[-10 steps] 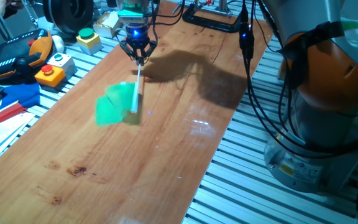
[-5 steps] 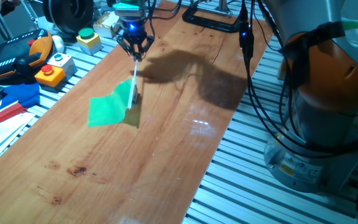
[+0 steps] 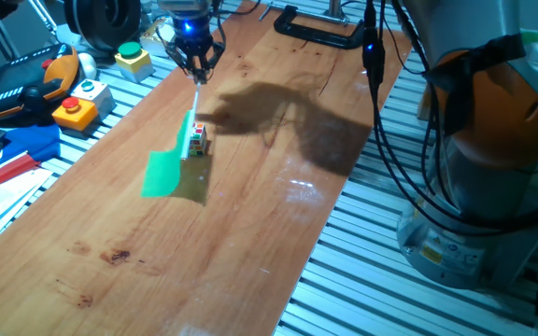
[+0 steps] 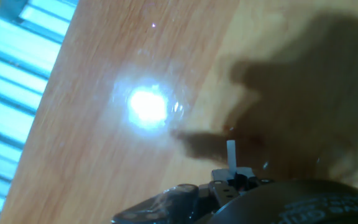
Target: Wave the flag
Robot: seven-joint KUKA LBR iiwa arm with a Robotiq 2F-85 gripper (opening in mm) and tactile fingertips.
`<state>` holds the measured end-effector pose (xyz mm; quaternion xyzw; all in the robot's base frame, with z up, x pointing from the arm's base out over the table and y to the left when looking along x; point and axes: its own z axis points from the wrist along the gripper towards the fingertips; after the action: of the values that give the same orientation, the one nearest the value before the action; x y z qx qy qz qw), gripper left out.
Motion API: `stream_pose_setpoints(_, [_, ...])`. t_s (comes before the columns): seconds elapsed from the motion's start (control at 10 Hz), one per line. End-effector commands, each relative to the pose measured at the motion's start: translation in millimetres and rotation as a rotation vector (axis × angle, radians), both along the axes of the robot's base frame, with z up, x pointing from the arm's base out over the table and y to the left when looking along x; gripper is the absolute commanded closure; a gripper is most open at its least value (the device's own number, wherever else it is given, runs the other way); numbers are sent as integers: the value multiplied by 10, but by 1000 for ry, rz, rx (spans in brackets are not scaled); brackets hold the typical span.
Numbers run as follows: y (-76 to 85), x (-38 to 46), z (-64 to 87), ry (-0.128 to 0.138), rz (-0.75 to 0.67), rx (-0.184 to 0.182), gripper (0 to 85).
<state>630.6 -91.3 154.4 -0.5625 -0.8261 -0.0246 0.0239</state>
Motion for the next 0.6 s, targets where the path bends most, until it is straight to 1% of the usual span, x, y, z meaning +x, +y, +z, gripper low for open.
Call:
stream_pose_setpoints(0.0, [53, -14, 68, 2, -34, 1, 843])
stream_pose_setpoints(0.2, [122, -73, 178, 5, -92, 6, 843])
stream_pose_setpoints(0.5, [147, -158, 261, 9, -162, 23, 843])
